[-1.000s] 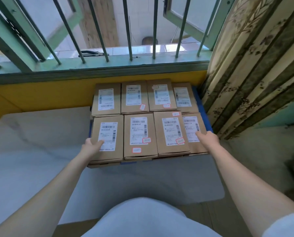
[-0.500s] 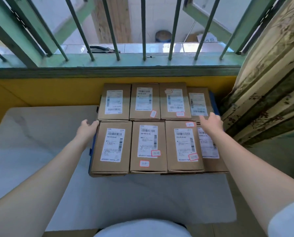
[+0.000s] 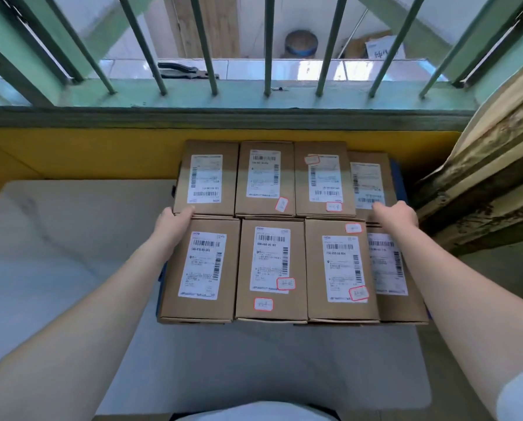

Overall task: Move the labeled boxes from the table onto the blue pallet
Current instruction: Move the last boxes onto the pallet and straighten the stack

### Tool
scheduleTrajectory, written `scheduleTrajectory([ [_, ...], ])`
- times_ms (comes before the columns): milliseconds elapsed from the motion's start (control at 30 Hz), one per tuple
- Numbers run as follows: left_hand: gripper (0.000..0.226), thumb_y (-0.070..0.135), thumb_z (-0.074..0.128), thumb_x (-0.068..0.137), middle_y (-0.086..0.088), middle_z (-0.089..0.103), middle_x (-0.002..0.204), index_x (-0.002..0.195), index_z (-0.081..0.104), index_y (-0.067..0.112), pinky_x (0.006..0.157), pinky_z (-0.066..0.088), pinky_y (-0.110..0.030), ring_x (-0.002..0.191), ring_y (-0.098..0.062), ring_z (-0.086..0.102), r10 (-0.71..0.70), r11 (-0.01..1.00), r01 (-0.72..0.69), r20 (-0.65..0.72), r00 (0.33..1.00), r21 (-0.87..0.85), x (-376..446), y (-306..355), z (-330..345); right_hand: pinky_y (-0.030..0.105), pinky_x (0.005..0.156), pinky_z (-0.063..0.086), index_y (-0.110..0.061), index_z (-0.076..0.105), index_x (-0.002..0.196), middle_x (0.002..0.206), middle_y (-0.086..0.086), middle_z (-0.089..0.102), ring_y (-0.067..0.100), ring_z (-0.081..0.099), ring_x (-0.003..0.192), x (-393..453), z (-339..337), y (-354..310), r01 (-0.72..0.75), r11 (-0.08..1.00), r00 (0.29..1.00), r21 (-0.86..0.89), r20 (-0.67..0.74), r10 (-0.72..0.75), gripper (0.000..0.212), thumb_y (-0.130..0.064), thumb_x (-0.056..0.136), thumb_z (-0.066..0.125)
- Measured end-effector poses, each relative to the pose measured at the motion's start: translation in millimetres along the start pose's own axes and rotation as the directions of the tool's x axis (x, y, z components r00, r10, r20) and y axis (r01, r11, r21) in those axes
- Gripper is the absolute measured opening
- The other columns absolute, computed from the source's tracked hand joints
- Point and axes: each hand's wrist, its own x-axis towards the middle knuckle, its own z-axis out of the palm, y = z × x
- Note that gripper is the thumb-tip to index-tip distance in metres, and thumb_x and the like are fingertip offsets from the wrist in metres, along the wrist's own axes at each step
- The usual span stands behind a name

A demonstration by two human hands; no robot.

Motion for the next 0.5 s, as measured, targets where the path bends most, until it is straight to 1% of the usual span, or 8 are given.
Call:
scheduleTrajectory([
  [100, 0.071, 0.060, 0.052, 0.076, -0.009, 0.061, 0.120, 0.130, 0.046, 0.014, 0.091, 0.052, -0.048, 0.101, -0.028, 0.062, 0.002, 1.000, -0.002, -0.004, 1.000, 0.003, 1, 0, 1, 0.038, 0.078, 0.050, -0.004, 0.048, 0.134, 0.125, 0.020, 0.057, 0.037, 0.059, 0.106, -1, 2, -2, -0.022, 0.999, 1.000, -0.031, -0.001, 0.022, 0.069, -0.052, 0.084, 0.052],
  [133, 0.074, 0.061, 0.051, 0.076, -0.009, 0.060, 0.123, 0.132, 0.045, 0.013, 0.092, 0.051, -0.048, 0.104, -0.028, 0.061, 0.003, 1.000, -0.003, -0.003, 1.000, 0.013, 2, 0, 0, 0.041, 0.084, 0.050, -0.004, 0.046, 0.136, 0.131, 0.021, 0.054, 0.038, 0.056, 0.112, -3, 3, -4, -0.036, 0.998, 0.999, -0.052, -0.002, 0.036, 0.071, -0.053, 0.085, 0.051],
  [200, 0.080, 0.060, 0.049, 0.078, -0.010, 0.054, 0.134, 0.140, 0.040, 0.010, 0.094, 0.048, -0.045, 0.114, -0.030, 0.056, 0.001, 0.999, -0.001, 0.005, 1.000, 0.052, 0, 3, -3, 0.049, 0.104, 0.042, -0.003, 0.035, 0.146, 0.148, 0.021, 0.038, 0.039, 0.040, 0.132, -11, 6, -11, -0.003, 0.993, 0.997, -0.120, -0.072, -0.006, 0.073, -0.049, 0.091, 0.047],
  [233, 0.082, 0.060, 0.048, 0.079, -0.010, 0.051, 0.137, 0.143, 0.037, 0.009, 0.094, 0.046, -0.044, 0.118, -0.031, 0.054, 0.001, 0.998, -0.001, 0.004, 1.000, 0.061, -2, 6, -5, 0.050, 0.109, 0.035, -0.001, 0.033, 0.147, 0.153, 0.021, 0.031, 0.038, 0.031, 0.138, -17, 8, -16, 0.061, 0.986, 0.988, -0.154, -0.130, -0.081, 0.069, -0.046, 0.095, 0.043],
  [267, 0.083, 0.059, 0.047, 0.079, -0.010, 0.049, 0.141, 0.145, 0.035, 0.009, 0.095, 0.045, -0.044, 0.121, -0.032, 0.052, 0.004, 0.998, -0.004, 0.001, 1.000, 0.067, -2, 7, -6, 0.049, 0.110, 0.032, 0.001, 0.036, 0.145, 0.152, 0.022, 0.032, 0.037, 0.030, 0.139, -22, 10, -24, 0.144, 0.975, 0.972, -0.172, -0.161, -0.172, 0.064, -0.043, 0.099, 0.039],
  [333, 0.081, 0.056, 0.047, 0.081, -0.011, 0.045, 0.146, 0.147, 0.034, 0.011, 0.099, 0.044, -0.045, 0.126, -0.032, 0.049, 0.037, 0.996, -0.036, -0.012, 0.999, 0.078, -6, 10, -7, 0.045, 0.107, 0.033, 0.003, 0.049, 0.136, 0.140, 0.025, 0.044, 0.038, 0.038, 0.130, -35, 14, -42, 0.272, 0.946, 0.950, -0.175, -0.105, -0.292, 0.059, -0.042, 0.102, 0.030],
  [433, 0.063, 0.048, 0.049, 0.085, -0.008, 0.057, 0.131, 0.137, 0.046, 0.013, 0.086, 0.048, -0.040, 0.110, -0.028, 0.057, 0.080, 0.995, -0.079, -0.013, 0.997, 0.060, -13, 13, -8, 0.043, 0.098, 0.038, 0.005, 0.055, 0.131, 0.133, 0.025, 0.048, 0.039, 0.042, 0.123, -49, 26, -60, 0.276, 0.956, 0.961, -0.100, 0.008, -0.277, 0.069, -0.049, 0.102, 0.023],
  [500, 0.061, 0.050, 0.049, 0.083, -0.006, 0.061, 0.124, 0.133, 0.049, 0.016, 0.082, 0.049, -0.038, 0.104, -0.026, 0.059, 0.078, 0.996, -0.078, 0.009, 0.997, 0.044, -13, 12, -10, 0.044, 0.096, 0.041, 0.005, 0.053, 0.133, 0.133, 0.023, 0.048, 0.037, 0.043, 0.123, -52, 31, -65, 0.263, 0.963, 0.965, -0.059, 0.043, -0.261, 0.074, -0.055, 0.100, 0.023],
])
